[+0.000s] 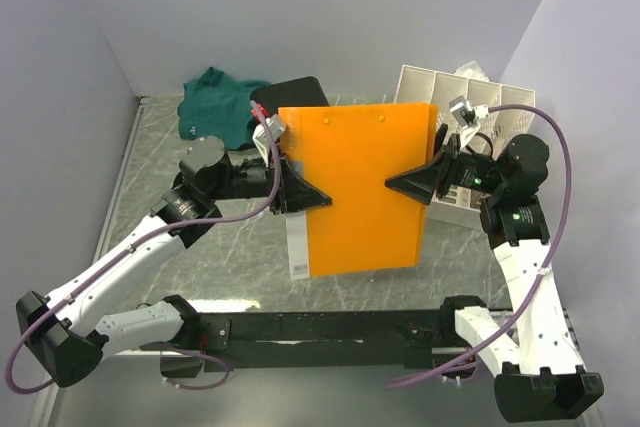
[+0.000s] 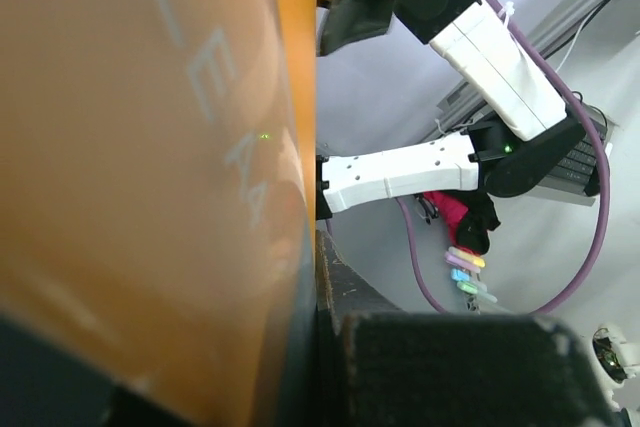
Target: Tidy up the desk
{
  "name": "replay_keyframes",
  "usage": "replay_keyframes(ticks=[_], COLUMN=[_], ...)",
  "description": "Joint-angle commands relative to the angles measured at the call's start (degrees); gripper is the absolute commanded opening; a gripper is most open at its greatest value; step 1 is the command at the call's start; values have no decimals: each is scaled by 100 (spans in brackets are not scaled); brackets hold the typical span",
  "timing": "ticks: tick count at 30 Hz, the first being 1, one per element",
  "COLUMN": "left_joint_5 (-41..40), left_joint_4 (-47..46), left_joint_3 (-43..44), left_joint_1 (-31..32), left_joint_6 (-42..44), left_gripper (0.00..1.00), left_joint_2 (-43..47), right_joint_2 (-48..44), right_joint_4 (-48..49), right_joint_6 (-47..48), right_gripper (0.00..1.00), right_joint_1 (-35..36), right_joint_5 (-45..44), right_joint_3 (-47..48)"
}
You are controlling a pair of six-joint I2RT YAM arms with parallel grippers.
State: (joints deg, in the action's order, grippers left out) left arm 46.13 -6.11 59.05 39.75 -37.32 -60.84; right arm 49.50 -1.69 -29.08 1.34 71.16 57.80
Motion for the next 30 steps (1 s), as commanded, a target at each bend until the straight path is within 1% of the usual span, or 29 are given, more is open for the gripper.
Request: replay_keyframes(ticks=[1,3,4,5,6,7,8,9,10,11,12,13,14,15,16,17,18,19,20,21,22,24,25,27,28,29,30], left_joint_5=[134,107,-15,-77,-95,-200,-323,-480,-1013,-1401,-1910,-2384,-3381,-3826,-4205,-4818,-5067,-5348,-5699,-5851,-5957,-6219,-6352,-6581,-6599,-6617,-6643], left_joint_4=[-471,-365,-130,-32,48,214,311,451,592,1124,1382,1593,1969,2104,2209,2254,2359,2412,2474,2622,2684,2773,2799,2782,2747,2729,2738], left_joint_3=[168,221,326,370,440,467,502,520,572,608,643,669,652,556,477,381,206,108,20,-155,-252,-663,-814,-1296,-1438,-1553,-1754], left_joint_1=[24,24,24,24,24,24,24,24,24,24,24,24,24,24,24,24,24,24,24,24,24,24,24,24,24,24,24], left_joint_6=[76,189,242,304,409,462,515,646,778,918,1181,1279,1463,1525,1578,1735,1815,1877,1982,2035,2071,2124,2071,1878,1834,1764,1729], left_gripper=[1,1,5,13,15,18,31,38,43,62,71,84,90,95,99,99,100,100,100,99,100,99,100,100,100,99,99], left_joint_2=[-59,-165,-200,-279,-305,-332,-350,-332,-306,-175,-96,123,255,405,571,956,1160,1571,1758,1968,2380,2803,3223,3630,3971,4114,4246], right_joint_2=[-142,-177,-186,-203,-247,-282,-317,-413,-467,-519,-633,-695,-748,-853,-915,-941,-933,-916,-872,-784,-740,-687,-687,-765,-792,-810,-871], right_joint_4=[520,819,898,934,908,795,724,636,479,355,215,-283,-549,-830,-1311,-1568,-1832,-2374,-2536,-2668,-2783,-2723,-2557,-2345,-2205,-2160,-2116], right_joint_6=[-308,-457,-554,-537,-502,-389,-301,-204,-47,42,156,479,665,1067,1280,1473,1919,2150,2318,2554,2617,2592,2557,2452,2425,2399,2424], right_gripper=[50,37,15,5,0,0,0,0,0,0,0,0,0,0,0,0,0,0,0,0,0,0,0,0,0,0,0], right_joint_1=[50,50,50,41,24,15,-20,-107,-317,-467,-703,-1115,-1354,-1530,-1802,-1865,-1901,-1910,-1910,-1910,-1910,-1910,-1910,-1919,-1910,-1910,-1910], right_joint_5=[513,671,724,829,847,873,900,900,891,857,743,690,611,279,93,-152,-711,-1065,-1356,-1672,-2406,-3209,-3753,-4274,-4451,-4748,-4856], right_joint_3=[118,30,21,12,38,47,56,91,117,135,222,292,363,520,591,679,924,1083,1380,1531,1663,1935,1972,1920,1902,1858,1823])
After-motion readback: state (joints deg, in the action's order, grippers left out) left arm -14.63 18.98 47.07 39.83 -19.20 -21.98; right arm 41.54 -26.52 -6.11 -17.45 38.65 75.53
